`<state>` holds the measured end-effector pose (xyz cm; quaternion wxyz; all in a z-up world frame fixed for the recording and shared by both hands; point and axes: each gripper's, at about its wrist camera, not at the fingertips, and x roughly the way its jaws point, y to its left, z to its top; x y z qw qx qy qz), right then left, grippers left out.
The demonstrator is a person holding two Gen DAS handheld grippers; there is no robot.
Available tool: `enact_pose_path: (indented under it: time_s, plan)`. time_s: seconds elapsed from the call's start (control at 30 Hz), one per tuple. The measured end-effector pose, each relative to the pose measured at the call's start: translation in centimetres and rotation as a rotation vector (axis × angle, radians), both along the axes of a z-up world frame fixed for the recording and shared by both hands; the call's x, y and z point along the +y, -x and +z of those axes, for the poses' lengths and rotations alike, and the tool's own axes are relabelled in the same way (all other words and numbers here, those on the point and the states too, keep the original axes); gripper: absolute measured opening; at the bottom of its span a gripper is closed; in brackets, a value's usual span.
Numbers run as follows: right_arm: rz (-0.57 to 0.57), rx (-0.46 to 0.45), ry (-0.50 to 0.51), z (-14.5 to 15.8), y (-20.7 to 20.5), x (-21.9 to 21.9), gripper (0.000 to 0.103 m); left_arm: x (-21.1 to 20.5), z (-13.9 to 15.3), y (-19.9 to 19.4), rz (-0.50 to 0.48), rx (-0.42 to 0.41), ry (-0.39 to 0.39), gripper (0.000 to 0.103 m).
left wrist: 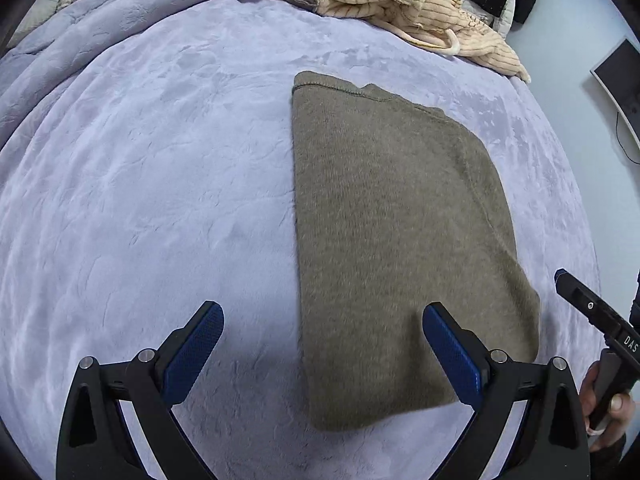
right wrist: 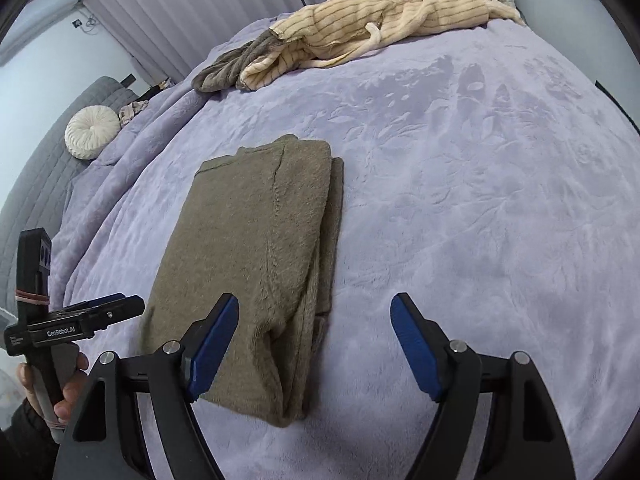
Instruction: Fold small clothes
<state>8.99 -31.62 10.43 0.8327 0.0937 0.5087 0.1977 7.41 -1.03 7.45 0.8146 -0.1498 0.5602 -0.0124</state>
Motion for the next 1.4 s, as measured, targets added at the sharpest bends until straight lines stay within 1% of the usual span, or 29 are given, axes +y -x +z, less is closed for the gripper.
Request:
enact_pose_path:
  time_s: [0.07, 0.13, 0.27, 0.37, 0.43, 0.47, 0.5, 0.53, 0.67, 0.7, 0.73, 0.77, 0.8, 0.83, 0.87, 0.93, 1.03, 1.13, 1.3, 1.4]
  plan:
    - [0.009, 0.030, -0.021, -0.9, -1.5, 0.4, 0.081, -0.4, -0.4, -1.7, -0.038, 0.021, 0.037, 0.100]
    - [0.019, 0.064, -0.034, -1.9, -2.6, 0.9, 0.081, -0.7, -1.2, -2.9, -0.053, 0.044, 0.070, 0.100]
    - [0.076, 0.119, -0.083, -3.8, -3.8, 2.5, 0.081, -1.1, -2.8, -3.8, -0.071, 0.074, 0.159, 0.100]
    - [0.099, 0.158, -0.108, -5.6, -4.8, 3.8, 0.081, -1.6, -4.2, -4.5, -0.083, 0.079, 0.172, 0.100]
    - [0.120, 0.212, -0.129, -7.2, -5.6, 4.8, 0.081, -1.6, -5.5, -5.1, -0.087, 0.095, 0.228, 0.101]
    - [0.121, 0.220, -0.128, -7.8, -5.9, 5.2, 0.082, -1.6, -5.8, -5.4, -0.081, 0.095, 0.231, 0.102]
    - [0.120, 0.212, -0.130, -8.0, -6.0, 5.5, 0.085, -1.7, -6.0, -5.5, -0.082, 0.085, 0.235, 0.102]
    - [0.117, 0.202, -0.136, -8.1, -6.2, 5.6, 0.086, -1.8, -6.0, -5.4, -0.089, 0.071, 0.236, 0.102]
    - [0.129, 0.176, -0.147, -8.3, -6.2, 6.2, 0.086, -2.4, -6.1, -5.7, -0.125, 0.042, 0.214, 0.102]
    - [0.141, 0.167, -0.145, -8.3, -6.2, 6.3, 0.082, -2.5, -6.1, -5.8, -0.127, 0.039, 0.211, 0.102]
    - [0.154, 0.159, -0.146, -8.2, -6.1, 6.4, 0.078, -2.6, -6.0, -5.8, -0.129, 0.033, 0.203, 0.102]
    - [0.163, 0.158, -0.159, -8.0, -6.1, 6.4, 0.067, -2.8, -5.9, -5.8, -0.135, 0.022, 0.189, 0.100]
    - [0.163, 0.162, -0.172, -8.0, -6.1, 6.3, 0.057, -2.9, -5.7, -5.7, -0.144, 0.005, 0.174, 0.094]
    - [0.158, 0.166, -0.181, -7.9, -6.3, 6.3, 0.052, -3.1, -5.4, -5.5, -0.154, -0.014, 0.160, 0.086]
    - [0.159, 0.165, -0.182, -7.9, -6.3, 6.3, 0.047, -3.2, -5.1, -5.3, -0.166, -0.033, 0.147, 0.083]
    - [0.165, 0.152, -0.164, -7.7, -6.2, 6.7, 0.045, -3.5, -4.5, -5.0, -0.185, -0.062, 0.124, 0.068]
    - [0.175, 0.126, -0.132, -7.1, -6.0, 7.3, 0.043, -3.9, -3.8, -5.1, -0.193, -0.070, 0.086, 0.061]
    - [0.192, 0.088, -0.063, -6.2, -5.5, 8.2, 0.041, -4.1, -3.2, -5.2, -0.197, -0.082, 0.065, 0.054]
    - [0.218, 0.015, 0.024, -4.2, -4.3, 9.4, 0.038, -4.3, -2.4, -4.7, -0.202, -0.100, 0.038, 0.052]
    - [0.216, -0.011, 0.039, -3.0, -3.7, 9.8, 0.037, -4.2, -1.9, -4.4, -0.197, -0.100, 0.032, 0.052]
